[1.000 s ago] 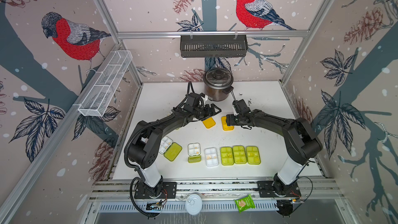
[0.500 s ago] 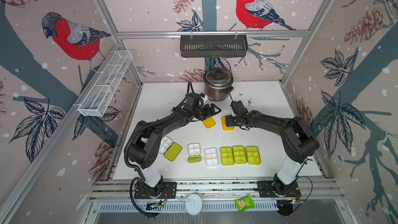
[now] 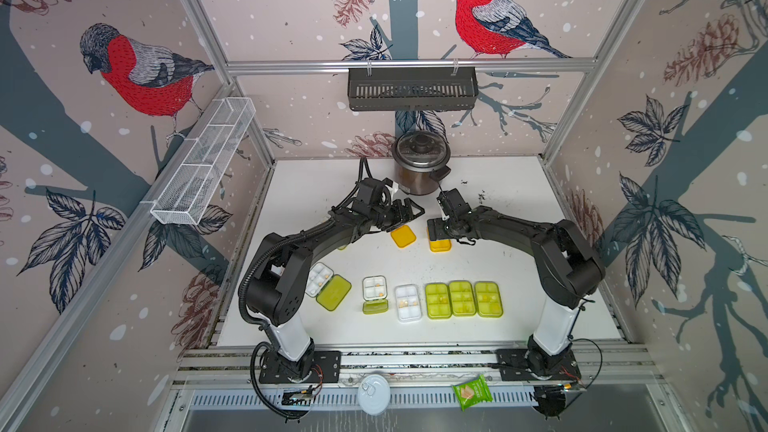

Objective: Close pillboxes
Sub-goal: Pick up the pillbox at the center of the board.

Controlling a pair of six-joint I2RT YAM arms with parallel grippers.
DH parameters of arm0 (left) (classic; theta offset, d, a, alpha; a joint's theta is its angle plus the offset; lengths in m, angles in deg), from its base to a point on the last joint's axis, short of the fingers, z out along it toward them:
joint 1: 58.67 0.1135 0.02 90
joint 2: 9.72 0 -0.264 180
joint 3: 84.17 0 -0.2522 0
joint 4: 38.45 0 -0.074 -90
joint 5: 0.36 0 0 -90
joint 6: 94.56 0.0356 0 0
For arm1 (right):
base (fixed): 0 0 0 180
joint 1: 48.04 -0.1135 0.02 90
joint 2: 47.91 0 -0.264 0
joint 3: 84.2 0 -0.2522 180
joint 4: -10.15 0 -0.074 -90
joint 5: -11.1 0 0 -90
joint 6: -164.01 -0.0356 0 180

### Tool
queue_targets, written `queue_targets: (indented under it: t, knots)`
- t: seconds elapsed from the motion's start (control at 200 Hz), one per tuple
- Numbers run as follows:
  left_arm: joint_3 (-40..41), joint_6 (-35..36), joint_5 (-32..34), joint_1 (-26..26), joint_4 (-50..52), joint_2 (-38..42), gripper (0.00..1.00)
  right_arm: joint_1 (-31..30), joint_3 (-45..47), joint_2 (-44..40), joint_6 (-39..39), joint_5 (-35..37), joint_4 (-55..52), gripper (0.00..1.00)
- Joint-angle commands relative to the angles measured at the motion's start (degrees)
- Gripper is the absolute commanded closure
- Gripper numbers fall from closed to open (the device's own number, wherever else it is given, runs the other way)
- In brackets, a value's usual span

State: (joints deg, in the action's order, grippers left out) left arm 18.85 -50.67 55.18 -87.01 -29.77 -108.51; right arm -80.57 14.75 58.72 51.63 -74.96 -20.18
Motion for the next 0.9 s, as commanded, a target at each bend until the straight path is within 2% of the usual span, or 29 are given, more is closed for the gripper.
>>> queue_targets:
  t: [0.0, 0.375, 0.71, 0.895]
  knots:
    - [-0.1, 0.0, -0.6, 0.2, -0.8, 0.3, 0.13, -0.1, -1.8, 1.7, 0.1, 0.9, -2.1, 0.09]
    - [0.0, -0.2, -0.6, 0.2, -1.0, 1.1, 0.13, -1.8, -3.3, 4.3, 0.1, 0.5, -3.6, 0.14]
    - [0.2, -0.4, -0.9, 0.3, -1.3, 2.0, 0.13, -2.0, -2.1, 3.7, -1.6, 3.5, -4.1, 0.32]
    - [0.2, -0.5, -1.0, 0.5, -1.3, 2.5, 0.13, -1.4, 0.2, -0.3, -1.8, 5.8, -4.5, 0.33]
